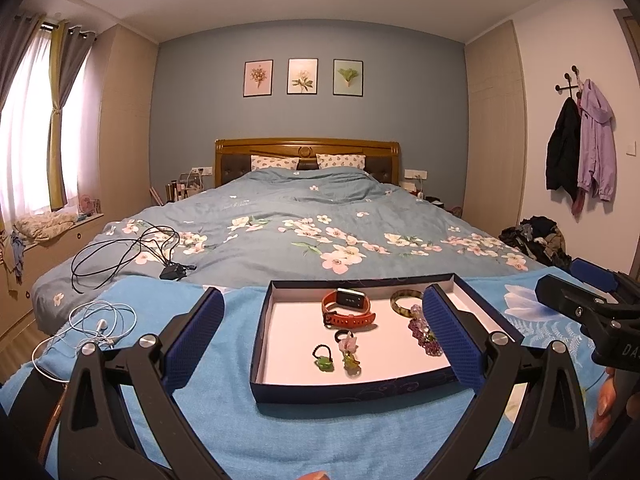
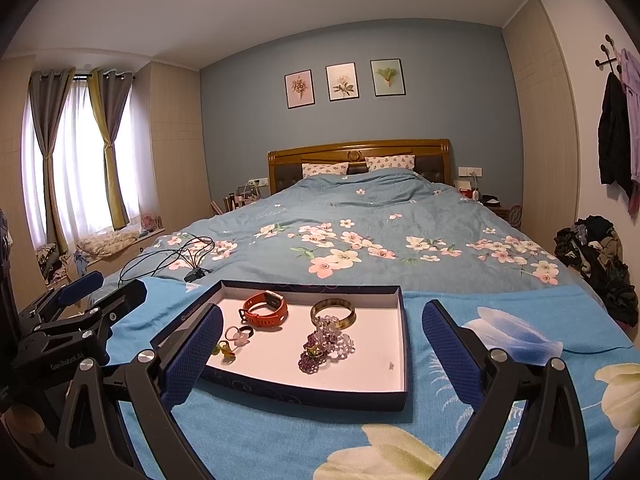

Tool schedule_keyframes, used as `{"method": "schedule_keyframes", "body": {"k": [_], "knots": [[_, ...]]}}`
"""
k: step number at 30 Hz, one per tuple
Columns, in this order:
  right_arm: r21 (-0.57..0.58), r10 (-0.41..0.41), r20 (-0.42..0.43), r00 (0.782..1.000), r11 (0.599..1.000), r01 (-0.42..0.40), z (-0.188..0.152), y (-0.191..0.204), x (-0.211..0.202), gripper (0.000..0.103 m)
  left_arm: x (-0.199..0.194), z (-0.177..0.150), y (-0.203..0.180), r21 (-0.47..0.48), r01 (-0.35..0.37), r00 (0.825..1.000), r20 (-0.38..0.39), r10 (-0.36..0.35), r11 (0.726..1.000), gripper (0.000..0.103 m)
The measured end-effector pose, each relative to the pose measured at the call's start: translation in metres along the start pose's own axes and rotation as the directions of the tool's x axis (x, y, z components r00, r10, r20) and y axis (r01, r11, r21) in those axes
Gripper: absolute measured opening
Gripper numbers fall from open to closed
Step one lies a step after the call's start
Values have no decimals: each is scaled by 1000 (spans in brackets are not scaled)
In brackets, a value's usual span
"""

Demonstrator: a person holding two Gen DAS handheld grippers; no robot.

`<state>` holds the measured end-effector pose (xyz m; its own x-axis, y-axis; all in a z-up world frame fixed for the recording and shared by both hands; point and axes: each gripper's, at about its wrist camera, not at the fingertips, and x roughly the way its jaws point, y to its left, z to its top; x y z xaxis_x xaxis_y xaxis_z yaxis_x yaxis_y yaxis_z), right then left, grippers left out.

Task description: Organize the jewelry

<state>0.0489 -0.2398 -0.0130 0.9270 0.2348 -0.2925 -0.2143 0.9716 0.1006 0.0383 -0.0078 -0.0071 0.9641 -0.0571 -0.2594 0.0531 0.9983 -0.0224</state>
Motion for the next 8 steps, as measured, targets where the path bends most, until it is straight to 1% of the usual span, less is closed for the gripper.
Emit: {"method": "schedule_keyframes", "body": {"k": [3, 6, 7, 8], "knots": [[-6, 4, -38, 999, 1000, -4, -2, -7, 3, 96, 7, -2, 5, -28, 5, 999, -53, -7, 1000, 98], [-18, -58, -132, 989, 998, 56, -7, -33, 14, 96, 16, -6, 17, -44, 3, 995, -104, -8, 999, 98], [-27, -94, -204, 974, 996, 90, -12, -49, 23, 96, 18, -9, 23, -42, -4, 992, -123, -1, 999, 98], [-42, -140, -267, 953, 990, 134, -16, -64, 31, 96, 21, -11, 27, -34, -16, 990, -139, 11, 999, 98]]}}
